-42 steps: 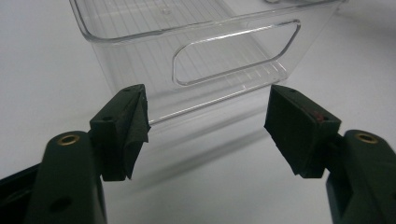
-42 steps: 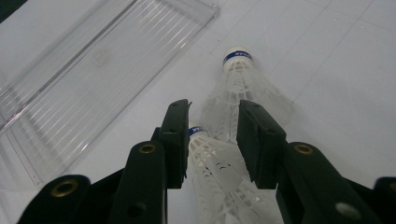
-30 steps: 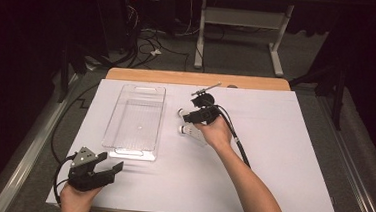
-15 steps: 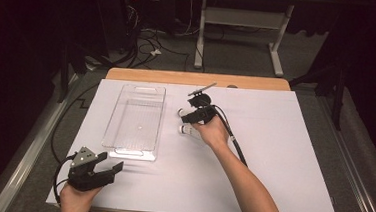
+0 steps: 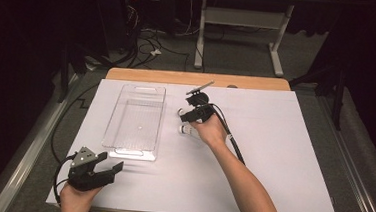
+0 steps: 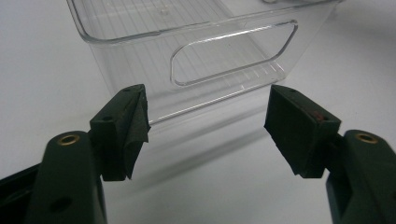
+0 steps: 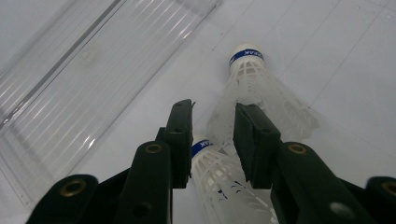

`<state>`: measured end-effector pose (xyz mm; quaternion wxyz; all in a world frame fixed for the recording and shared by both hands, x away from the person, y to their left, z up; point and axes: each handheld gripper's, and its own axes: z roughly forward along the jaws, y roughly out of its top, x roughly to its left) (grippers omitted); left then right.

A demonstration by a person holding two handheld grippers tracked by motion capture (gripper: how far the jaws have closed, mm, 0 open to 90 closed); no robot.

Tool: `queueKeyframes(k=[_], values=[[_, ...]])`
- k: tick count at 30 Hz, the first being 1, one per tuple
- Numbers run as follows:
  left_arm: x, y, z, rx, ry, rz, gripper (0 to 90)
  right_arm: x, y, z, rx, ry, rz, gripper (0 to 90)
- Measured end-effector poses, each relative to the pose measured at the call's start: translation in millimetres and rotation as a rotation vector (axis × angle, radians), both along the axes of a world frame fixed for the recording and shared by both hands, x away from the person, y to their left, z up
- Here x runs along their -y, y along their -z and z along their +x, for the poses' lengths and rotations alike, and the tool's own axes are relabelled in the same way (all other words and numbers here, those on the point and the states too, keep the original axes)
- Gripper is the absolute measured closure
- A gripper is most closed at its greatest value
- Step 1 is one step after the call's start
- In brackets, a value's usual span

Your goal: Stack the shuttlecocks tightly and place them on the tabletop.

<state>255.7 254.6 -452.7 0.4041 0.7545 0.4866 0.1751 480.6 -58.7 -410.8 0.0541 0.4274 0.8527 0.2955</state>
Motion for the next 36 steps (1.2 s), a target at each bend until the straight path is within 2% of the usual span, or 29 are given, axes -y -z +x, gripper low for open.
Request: queueKeyframes(k=[15,36], values=[[0.3,-0.3,-0.7,0.003,0.007,0.0,31.3,-7.4,-0.3,6.5,0.008,0.025,-0.015,70.3],[0.6,-0.2,-0.4,0.001,0.01,0.002,31.3,-6.2,4.1,14.2,0.015,0.052,-0.029,74.2]])
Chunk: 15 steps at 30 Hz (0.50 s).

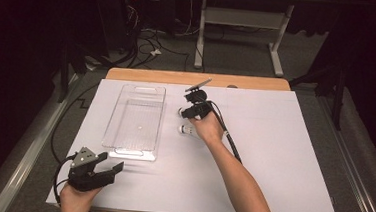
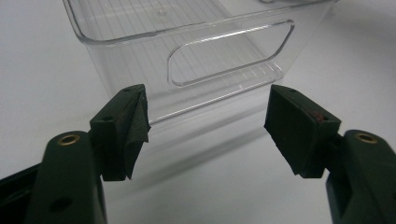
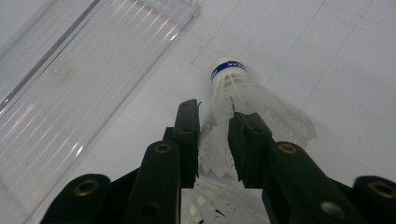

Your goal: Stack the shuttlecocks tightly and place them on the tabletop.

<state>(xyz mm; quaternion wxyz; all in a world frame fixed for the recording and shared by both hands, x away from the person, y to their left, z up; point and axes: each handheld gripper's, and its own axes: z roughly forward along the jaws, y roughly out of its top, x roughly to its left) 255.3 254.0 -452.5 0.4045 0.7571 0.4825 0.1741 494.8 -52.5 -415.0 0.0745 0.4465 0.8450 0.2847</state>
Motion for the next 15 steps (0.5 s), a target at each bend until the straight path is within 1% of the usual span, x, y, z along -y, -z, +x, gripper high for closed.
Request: queueKeyframes(k=[4,8,12,15], values=[[-0.1,-0.1,-0.2,0.002,0.0,0.0,31.3,-1.8,1.4,0.0,-0.001,-0.001,-0.003,76.6],[0.0,-0.1,-0.3,0.002,0.0,0.001,31.3,-2.6,2.8,0.3,-0.001,-0.006,-0.008,81.9],[0.0,-0.1,-0.3,0.001,0.0,0.0,31.4,-2.0,2.0,0.5,0.009,-0.006,-0.015,87.3],[0.0,0.0,-0.1,0.001,0.0,0.0,31.3,-0.9,1.5,1.1,0.019,-0.009,-0.017,89.0]])
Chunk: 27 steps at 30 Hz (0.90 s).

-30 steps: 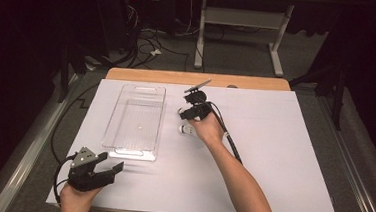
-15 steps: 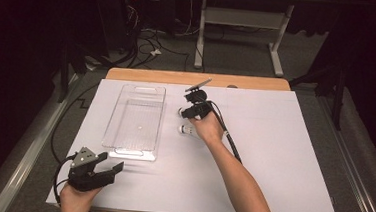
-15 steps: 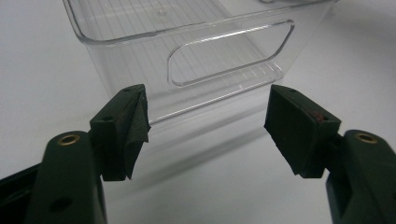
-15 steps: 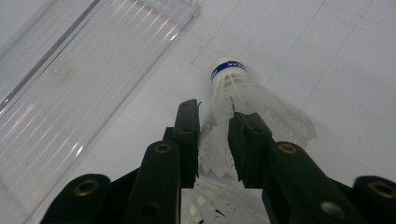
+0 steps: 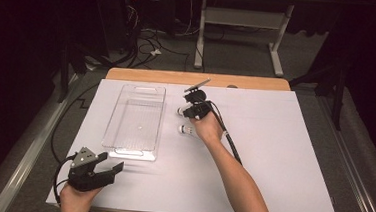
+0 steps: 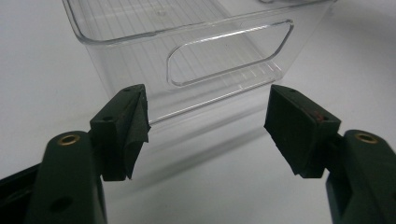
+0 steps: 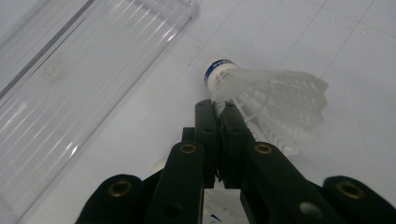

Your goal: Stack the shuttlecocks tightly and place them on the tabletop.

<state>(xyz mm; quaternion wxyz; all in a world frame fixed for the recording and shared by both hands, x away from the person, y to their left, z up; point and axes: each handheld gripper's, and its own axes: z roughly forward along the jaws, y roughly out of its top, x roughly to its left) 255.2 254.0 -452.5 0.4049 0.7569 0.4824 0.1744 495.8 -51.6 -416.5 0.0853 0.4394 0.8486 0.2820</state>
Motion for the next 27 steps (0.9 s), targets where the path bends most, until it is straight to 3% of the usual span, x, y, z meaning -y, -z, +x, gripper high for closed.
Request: queueKeyframes(k=[27], values=[[-0.2,0.1,0.3,-0.003,-0.002,-0.002,31.3,20.7,-14.5,3.8,0.045,0.0,0.0,90.0]])
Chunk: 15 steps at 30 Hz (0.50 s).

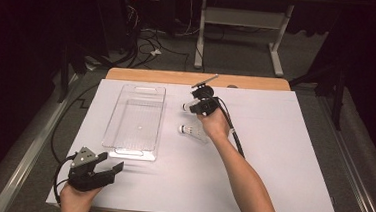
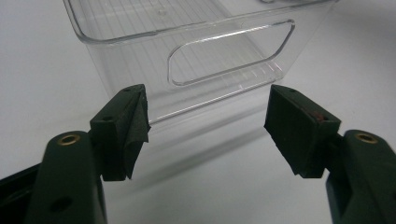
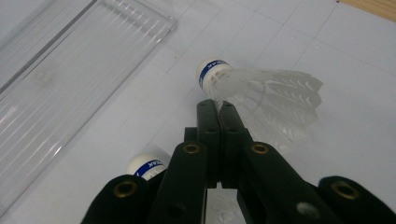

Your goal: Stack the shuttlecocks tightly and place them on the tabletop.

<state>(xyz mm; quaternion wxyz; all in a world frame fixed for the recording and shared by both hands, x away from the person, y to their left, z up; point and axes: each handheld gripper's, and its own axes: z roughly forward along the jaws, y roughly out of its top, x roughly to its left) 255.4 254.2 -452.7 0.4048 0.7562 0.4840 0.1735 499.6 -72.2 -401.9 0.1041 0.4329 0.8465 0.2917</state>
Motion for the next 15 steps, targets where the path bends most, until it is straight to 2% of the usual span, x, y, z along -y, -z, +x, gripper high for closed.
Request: queueKeyframes(k=[15], values=[[0.7,0.1,0.1,0.0,0.001,0.002,31.3,12.0,-4.7,-0.7,0.015,0.003,-0.006,90.0]])
